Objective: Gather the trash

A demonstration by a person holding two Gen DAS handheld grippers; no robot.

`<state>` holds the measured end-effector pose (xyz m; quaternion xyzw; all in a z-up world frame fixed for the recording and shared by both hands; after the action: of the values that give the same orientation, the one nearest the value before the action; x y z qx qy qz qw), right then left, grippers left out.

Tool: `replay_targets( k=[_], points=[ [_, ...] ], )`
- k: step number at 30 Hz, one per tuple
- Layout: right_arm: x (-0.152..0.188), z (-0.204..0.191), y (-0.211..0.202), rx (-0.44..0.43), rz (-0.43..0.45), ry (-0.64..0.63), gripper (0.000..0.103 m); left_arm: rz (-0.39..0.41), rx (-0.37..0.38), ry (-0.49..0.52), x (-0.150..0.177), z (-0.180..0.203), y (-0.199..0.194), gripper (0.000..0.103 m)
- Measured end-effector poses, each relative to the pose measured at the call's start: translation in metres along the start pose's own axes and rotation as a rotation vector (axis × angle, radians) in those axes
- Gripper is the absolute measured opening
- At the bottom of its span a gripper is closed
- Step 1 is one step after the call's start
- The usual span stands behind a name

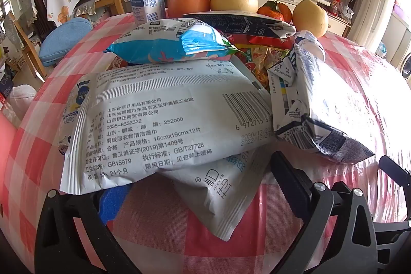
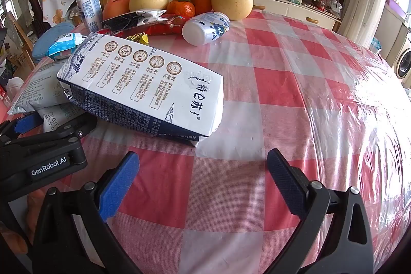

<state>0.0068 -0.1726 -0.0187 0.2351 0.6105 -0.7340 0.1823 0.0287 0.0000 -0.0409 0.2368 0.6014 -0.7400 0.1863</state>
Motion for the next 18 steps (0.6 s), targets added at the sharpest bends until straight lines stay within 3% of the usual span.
replay_targets(
  k=[7, 13, 18],
  points=[
    [0.001, -0.001, -0.005, 0.020, -0.039, 0.035, 0.099, -0.025, 0.027, 0.000, 0.002, -0.001, -0.003, 0.099],
    [-0.012, 0.016, -0.044, 0.081, 0.106, 0.058, 0.099, 0.023, 0.061, -0.029, -0.003, -0.002, -0.032, 0.099],
    [-0.027, 0.037, -0.078, 0.071, 0.191, 0.135, 0.099, 0.068, 0.096, -0.035, -0.009, -0.001, -0.066, 0.099]
  ],
)
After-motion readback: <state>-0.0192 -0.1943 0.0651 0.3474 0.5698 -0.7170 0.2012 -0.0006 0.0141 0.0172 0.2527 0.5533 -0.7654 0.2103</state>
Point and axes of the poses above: each gripper's, at about its wrist camera, not at the fingertips, and y roughly the way its jaws point, z to its right, x to its underside, the point moved 5 cm from there along y, roughly the way its jaws point, and after that the axes turned 12 degrees about x, right-handed, at the moved point
